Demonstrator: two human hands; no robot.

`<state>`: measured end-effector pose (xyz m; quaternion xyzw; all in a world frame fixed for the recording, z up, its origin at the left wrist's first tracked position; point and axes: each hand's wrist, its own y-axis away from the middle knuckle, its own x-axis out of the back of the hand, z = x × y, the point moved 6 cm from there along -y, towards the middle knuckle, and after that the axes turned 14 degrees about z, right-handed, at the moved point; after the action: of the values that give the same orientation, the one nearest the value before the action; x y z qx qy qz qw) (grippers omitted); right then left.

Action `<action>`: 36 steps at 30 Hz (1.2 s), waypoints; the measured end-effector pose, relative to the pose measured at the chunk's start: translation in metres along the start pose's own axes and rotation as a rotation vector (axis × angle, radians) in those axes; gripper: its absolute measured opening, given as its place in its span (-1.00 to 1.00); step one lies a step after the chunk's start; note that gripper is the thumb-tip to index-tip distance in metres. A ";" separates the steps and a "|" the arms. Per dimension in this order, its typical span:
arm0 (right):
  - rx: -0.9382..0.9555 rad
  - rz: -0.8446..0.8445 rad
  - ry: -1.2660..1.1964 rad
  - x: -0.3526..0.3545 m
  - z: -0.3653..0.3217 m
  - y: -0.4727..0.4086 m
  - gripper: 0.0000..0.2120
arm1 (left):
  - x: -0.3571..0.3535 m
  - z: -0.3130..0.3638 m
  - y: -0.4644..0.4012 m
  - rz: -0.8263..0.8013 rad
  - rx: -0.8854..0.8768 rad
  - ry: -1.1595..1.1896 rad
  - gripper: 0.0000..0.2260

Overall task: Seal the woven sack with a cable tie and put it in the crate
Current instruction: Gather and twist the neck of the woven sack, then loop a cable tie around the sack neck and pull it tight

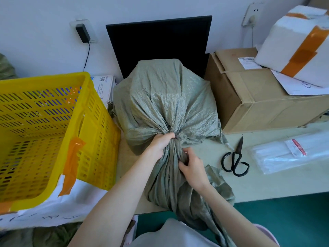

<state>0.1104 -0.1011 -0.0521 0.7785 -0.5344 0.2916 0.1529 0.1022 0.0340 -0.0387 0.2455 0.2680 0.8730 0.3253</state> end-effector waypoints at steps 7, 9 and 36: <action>0.309 0.049 0.221 -0.001 -0.013 0.004 -0.63 | -0.009 -0.001 -0.002 -0.020 0.035 0.053 -0.68; 0.375 0.050 0.283 -0.005 -0.015 0.008 -0.66 | -0.010 0.001 0.001 -0.071 0.018 0.026 -0.67; 0.054 0.230 0.160 0.105 0.081 -0.033 -0.77 | -0.013 -0.006 -0.016 -0.140 -0.149 -0.337 -0.67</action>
<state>0.1918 -0.2107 -0.0481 0.6900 -0.5984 0.3825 0.1397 0.1139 0.0338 -0.0566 0.3440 0.1608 0.8122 0.4429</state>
